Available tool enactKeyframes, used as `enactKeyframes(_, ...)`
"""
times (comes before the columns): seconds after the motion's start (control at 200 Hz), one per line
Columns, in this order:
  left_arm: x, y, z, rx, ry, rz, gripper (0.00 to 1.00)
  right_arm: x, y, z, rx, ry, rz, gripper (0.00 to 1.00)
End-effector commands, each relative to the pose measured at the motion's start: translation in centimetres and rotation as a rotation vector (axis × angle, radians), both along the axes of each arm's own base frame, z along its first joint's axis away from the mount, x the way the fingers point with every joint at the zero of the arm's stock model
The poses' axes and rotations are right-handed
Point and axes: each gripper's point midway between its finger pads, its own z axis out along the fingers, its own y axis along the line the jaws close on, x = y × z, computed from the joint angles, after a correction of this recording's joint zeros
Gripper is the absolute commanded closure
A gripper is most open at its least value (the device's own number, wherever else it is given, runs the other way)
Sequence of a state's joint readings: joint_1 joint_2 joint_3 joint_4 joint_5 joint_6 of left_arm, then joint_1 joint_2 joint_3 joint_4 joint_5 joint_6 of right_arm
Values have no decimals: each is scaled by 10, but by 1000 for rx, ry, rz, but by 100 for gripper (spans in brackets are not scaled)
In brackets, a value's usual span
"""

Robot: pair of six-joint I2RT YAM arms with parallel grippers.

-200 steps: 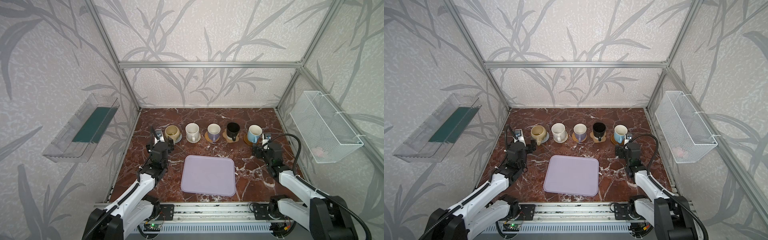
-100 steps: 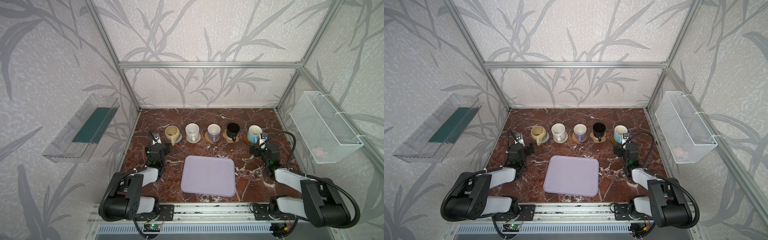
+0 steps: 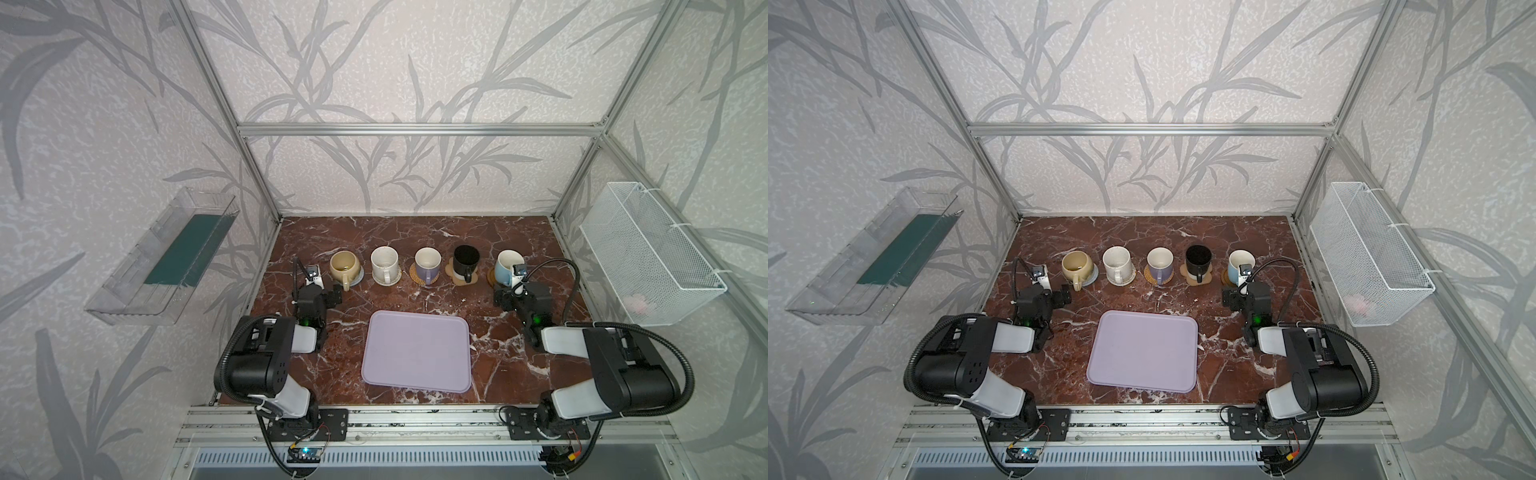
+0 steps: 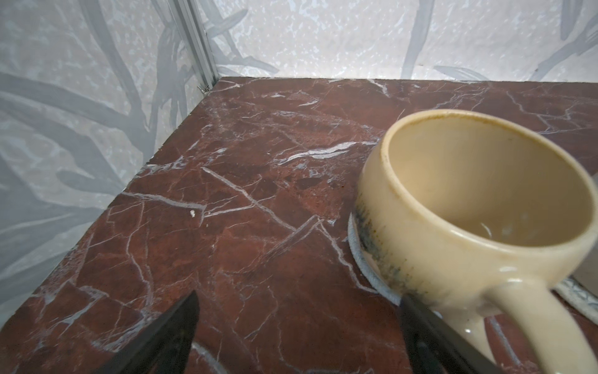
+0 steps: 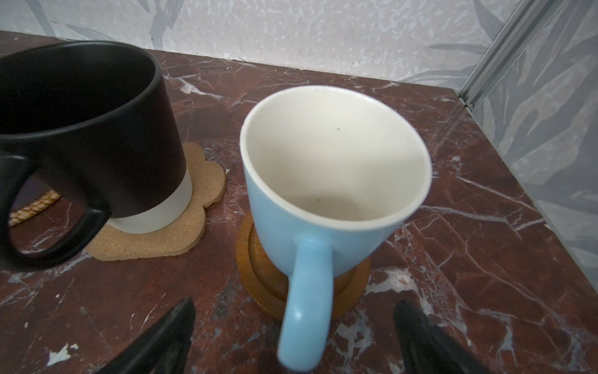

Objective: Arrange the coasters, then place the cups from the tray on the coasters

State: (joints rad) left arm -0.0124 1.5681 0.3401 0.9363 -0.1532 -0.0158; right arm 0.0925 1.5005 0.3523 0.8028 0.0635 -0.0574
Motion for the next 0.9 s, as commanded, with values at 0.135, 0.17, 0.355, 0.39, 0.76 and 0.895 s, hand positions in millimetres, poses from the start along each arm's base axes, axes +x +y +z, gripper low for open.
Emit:
enactKeyframes(0.135, 12, 6, 14, -25, -43, 0, 1, 18, 3, 15, 6, -81, 7, 1)
enactKeyframes(0.17, 13, 5, 15, -26, -48, -2, 1, 18, 3, 15, 4, -66, 7, 1)
enactKeyframes(0.355, 11, 9, 14, -22, -45, 18, 1, 17, 3, 15, 3, -57, 8, 1)
enactKeyframes(0.39, 11, 9, 15, -22, -47, 17, 1, 17, 3, 15, 2, -57, 8, 1)
enactKeyframes(0.76, 13, 8, 14, -22, -38, 11, 1, 18, 3, 15, 3, -57, 8, 1)
enactKeyframes(0.895, 12, 8, 14, -26, -41, 10, 1, 18, 3, 15, 3, -57, 8, 1)
